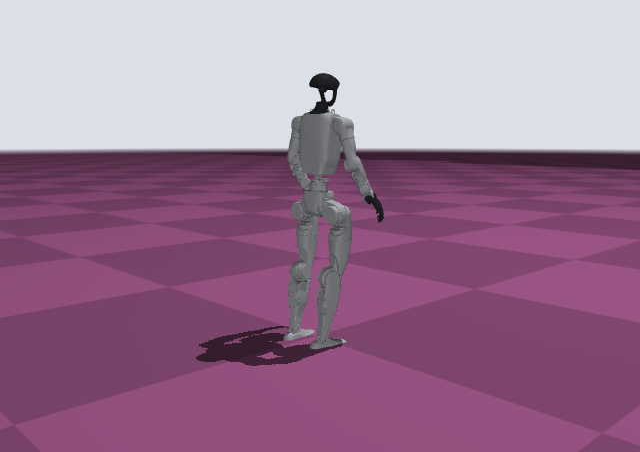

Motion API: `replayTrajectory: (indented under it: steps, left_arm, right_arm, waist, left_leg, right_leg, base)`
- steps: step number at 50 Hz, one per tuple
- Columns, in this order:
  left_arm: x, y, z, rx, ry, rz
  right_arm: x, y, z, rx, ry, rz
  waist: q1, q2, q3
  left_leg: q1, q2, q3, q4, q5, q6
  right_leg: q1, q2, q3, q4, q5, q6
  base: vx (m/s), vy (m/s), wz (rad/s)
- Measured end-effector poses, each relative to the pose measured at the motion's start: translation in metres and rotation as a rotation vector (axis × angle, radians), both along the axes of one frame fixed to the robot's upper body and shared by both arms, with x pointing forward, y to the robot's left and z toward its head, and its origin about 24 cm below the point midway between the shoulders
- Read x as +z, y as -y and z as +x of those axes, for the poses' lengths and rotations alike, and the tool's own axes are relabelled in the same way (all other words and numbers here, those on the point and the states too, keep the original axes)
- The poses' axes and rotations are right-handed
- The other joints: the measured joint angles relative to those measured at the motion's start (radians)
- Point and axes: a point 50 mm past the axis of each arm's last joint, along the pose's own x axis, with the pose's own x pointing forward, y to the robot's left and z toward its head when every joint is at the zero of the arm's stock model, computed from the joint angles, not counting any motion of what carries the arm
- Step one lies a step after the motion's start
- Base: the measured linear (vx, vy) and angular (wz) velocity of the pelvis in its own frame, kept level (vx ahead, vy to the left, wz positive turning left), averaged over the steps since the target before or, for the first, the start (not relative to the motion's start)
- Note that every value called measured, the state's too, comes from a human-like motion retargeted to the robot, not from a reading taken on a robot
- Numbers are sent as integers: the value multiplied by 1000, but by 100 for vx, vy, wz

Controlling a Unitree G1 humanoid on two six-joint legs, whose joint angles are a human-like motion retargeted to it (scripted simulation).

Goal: Run

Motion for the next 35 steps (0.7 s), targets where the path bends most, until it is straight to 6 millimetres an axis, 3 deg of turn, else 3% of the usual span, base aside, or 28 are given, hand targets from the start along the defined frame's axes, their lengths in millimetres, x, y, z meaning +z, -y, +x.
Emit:
replayTrajectory:
  steps: [21,30,35]
  left_arm:
    - [4,-3,-1,-56,23,34]
    - [18,5,23,-65,128,20]
    - [33,14,39,-34,223,-25]
  right_arm:
    - [5,-7,3,45,48,-9]
    - [11,-17,9,148,89,-45]
    - [27,-24,34,210,195,-84]
  waist:
    - [-14,1,-5]
    - [19,-3,17]
    - [53,-9,25]
  left_leg:
    - [-26,3,2,36,-15,3]
    - [-139,8,-15,236,-66,-5]
    - [-267,23,22,479,-129,13]
  right_leg:
    - [-20,-1,1,26,-21,0]
    - [-34,-1,-5,50,-51,-17]
    - [-58,-15,-16,98,-95,-25]
  base:
    - [0,0,0]
    - [0,0,0]
    - [-1,2,22]
